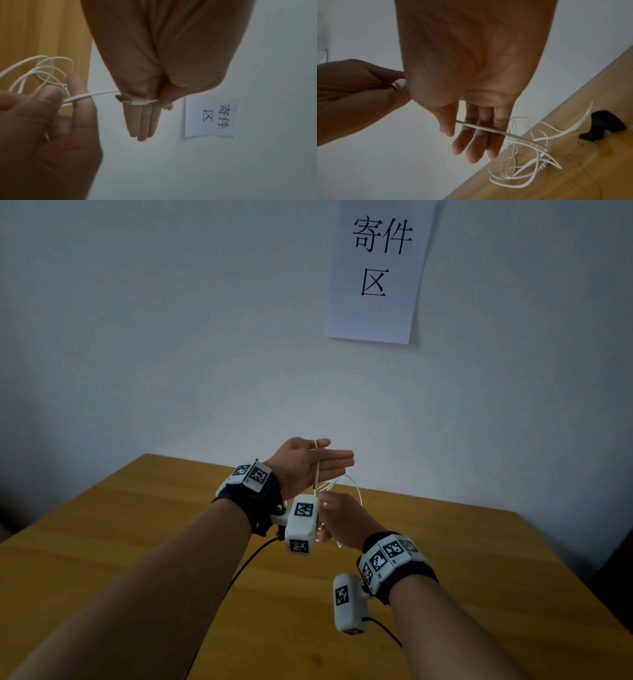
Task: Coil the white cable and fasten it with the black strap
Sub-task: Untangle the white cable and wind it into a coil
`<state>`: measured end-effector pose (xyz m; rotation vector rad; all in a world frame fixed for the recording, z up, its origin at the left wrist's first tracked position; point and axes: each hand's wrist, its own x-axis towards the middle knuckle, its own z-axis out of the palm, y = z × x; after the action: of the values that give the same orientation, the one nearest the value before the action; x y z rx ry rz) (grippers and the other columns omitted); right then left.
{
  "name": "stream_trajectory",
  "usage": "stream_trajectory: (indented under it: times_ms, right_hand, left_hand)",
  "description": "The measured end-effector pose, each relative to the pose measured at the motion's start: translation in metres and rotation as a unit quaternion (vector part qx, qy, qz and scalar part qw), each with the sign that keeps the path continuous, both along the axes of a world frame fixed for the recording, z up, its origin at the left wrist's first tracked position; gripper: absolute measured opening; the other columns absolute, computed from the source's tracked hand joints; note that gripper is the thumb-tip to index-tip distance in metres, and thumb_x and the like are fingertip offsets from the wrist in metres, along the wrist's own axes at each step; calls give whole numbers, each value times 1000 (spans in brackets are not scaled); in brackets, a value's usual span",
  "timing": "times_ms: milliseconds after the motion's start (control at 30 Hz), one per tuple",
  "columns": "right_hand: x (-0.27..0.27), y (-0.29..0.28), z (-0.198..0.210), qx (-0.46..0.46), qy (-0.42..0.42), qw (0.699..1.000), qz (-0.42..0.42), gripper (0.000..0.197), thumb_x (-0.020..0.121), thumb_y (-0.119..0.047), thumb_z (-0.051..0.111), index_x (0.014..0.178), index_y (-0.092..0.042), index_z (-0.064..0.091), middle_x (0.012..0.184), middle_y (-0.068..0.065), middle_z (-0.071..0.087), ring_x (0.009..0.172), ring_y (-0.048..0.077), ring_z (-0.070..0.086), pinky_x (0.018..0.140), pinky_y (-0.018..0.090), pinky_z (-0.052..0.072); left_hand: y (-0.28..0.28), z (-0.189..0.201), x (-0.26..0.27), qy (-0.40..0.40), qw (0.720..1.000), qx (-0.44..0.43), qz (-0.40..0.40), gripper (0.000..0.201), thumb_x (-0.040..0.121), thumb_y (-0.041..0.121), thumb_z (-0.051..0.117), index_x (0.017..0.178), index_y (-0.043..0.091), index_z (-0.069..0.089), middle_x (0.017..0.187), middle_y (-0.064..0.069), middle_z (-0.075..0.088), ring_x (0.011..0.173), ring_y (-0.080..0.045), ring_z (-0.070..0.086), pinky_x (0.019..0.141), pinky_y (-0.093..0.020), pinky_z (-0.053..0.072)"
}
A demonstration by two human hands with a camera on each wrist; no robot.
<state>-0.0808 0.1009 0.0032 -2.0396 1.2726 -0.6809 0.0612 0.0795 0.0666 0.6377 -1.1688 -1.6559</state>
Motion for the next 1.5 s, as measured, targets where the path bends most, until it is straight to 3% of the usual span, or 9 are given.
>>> stream_trajectory:
  times_ms: [167, 367, 500, 633, 833, 1033, 1200, 1333, 1500]
  right_hand:
    - [-3, -2, -1, 25, 25, 999, -12, 37, 102, -13, 48, 137, -16, 61, 71, -8, 68, 55, 10, 64, 58, 17, 50]
    - [-10, -4, 2, 44, -4, 998, -49, 25, 94, -14, 63, 117, -12, 73, 71, -1, 73, 64, 16, 68, 67, 27, 56]
    - [-15, -7, 0, 31, 55, 996, -55, 14, 90, -24, 67, 89, -15, 78, 71, 7, 77, 57, 7, 67, 55, 18, 49]
    - [-25, -9, -6, 23, 82, 994, -62, 32, 89, -25, 68, 57, -25, 69, 61, -1, 72, 56, 5, 64, 61, 20, 49]
    - [-29, -12, 1, -36, 31, 997, -61, 21, 94, -40, 69, 98, -21, 78, 75, -2, 74, 68, 10, 69, 69, 28, 53]
    - [-34, -15, 9, -91, -16, 990, -107, 16, 91, -31, 76, 99, -18, 75, 85, -2, 74, 77, 10, 70, 64, 21, 49]
    - [-35, -20, 7, -112, -41, 983, -143, 33, 88, -45, 77, 96, -13, 71, 86, 2, 74, 78, 14, 72, 62, 22, 50]
    - [-31, -20, 3, -77, -42, 983, -164, 50, 92, -58, 65, 85, -9, 70, 67, -1, 69, 54, 9, 62, 58, 26, 48]
    - [-26, -19, -1, -60, -11, 987, -145, 57, 96, -63, 54, 77, -11, 70, 61, 2, 70, 43, 1, 57, 54, 21, 43]
  left_hand:
    - [-5, -12, -11, -180, 980, -3, 86, 24, 99, 2, 23, 120, 9, 30, 135, -18, 58, 125, -30, 55, 103, -47, 45]
    - [-5, -17, -19, -473, 851, -129, 190, 29, 95, 22, 56, 117, 9, 41, 104, -7, 58, 101, -28, 62, 73, -29, 43]
    - [-14, -29, -13, -578, 780, -201, 132, 34, 92, -1, 43, 125, 6, 42, 126, -10, 58, 87, -19, 52, 63, -19, 39]
    - [-9, -26, -8, -628, 745, -197, 105, 53, 83, -8, 35, 132, 12, 42, 130, -2, 60, 111, -20, 56, 80, -26, 44]
    - [0, -25, -12, -715, 666, -207, 46, 36, 96, 4, 41, 130, 7, 53, 129, -11, 61, 118, -30, 56, 95, -38, 45]
    - [-1, -25, -7, -668, 728, -149, 24, 18, 93, 11, 56, 105, 5, 68, 96, -8, 74, 94, -21, 65, 73, -27, 48]
    - [1, -16, -4, -553, 833, -20, 5, 27, 93, 9, 38, 70, 8, 53, 54, -2, 46, 50, -18, 56, 55, -28, 48]
    - [6, -10, 3, -365, 927, 84, -30, 31, 86, 13, 34, 57, 21, 31, 52, 4, 21, 41, -12, 17, 42, -18, 22]
    - [6, -8, 1, -191, 978, 79, -28, 32, 89, 16, 34, 58, 21, 33, 56, 5, 18, 43, -10, 13, 43, -20, 10]
